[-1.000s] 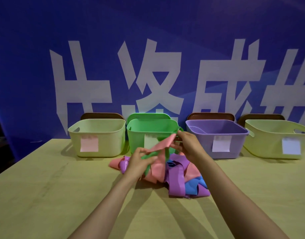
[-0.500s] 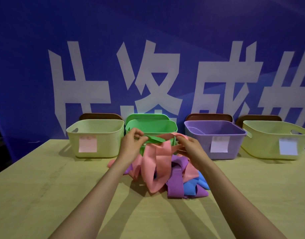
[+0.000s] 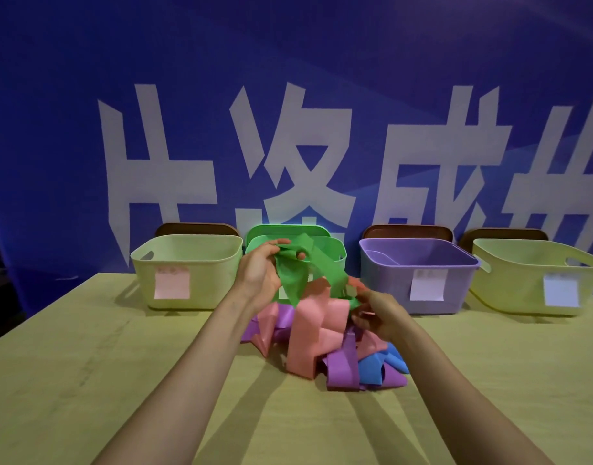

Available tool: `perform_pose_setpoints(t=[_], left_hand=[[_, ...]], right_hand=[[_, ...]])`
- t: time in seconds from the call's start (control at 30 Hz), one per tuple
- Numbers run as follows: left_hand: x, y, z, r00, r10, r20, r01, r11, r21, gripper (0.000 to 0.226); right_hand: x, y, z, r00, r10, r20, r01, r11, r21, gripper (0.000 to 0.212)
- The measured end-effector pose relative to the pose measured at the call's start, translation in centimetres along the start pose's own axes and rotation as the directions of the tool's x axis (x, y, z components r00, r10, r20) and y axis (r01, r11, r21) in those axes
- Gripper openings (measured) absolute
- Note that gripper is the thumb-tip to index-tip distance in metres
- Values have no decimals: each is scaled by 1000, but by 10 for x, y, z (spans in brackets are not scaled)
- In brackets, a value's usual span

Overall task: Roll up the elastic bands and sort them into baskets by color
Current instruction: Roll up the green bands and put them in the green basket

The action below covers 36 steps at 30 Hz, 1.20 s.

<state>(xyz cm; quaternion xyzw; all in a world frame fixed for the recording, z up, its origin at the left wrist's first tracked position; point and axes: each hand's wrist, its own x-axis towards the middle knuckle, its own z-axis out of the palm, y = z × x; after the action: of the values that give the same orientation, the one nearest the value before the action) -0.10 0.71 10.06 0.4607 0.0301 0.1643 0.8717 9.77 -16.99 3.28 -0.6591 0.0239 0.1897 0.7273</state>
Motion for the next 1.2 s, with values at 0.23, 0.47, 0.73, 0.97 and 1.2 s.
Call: perform_pose_setpoints(t=[0.23, 0.47, 0.73, 0.97, 1.2], left_hand=[[2, -18, 5, 996, -83, -14, 79, 856, 512, 38], [-11, -39, 2, 988, 17, 153, -152, -29, 988, 52], [-2, -32, -4, 869, 433, 241, -282, 32, 959, 23], [2, -30, -2, 986, 167, -25, -95, 670, 736, 28], [-6, -37, 0, 997, -58, 41, -32, 140, 990, 57]], right_hand=[[2, -4, 13, 979, -196, 52, 192, 978, 77, 8], [9, -13, 15, 957, -284, -61, 281, 958, -51, 24], [18, 0, 6, 970, -222, -97, 210, 970, -119, 22], [20, 6, -1, 993, -94, -70, 91, 995, -44, 34], [19, -1, 6, 972, -220, -82, 215, 974, -65, 32]])
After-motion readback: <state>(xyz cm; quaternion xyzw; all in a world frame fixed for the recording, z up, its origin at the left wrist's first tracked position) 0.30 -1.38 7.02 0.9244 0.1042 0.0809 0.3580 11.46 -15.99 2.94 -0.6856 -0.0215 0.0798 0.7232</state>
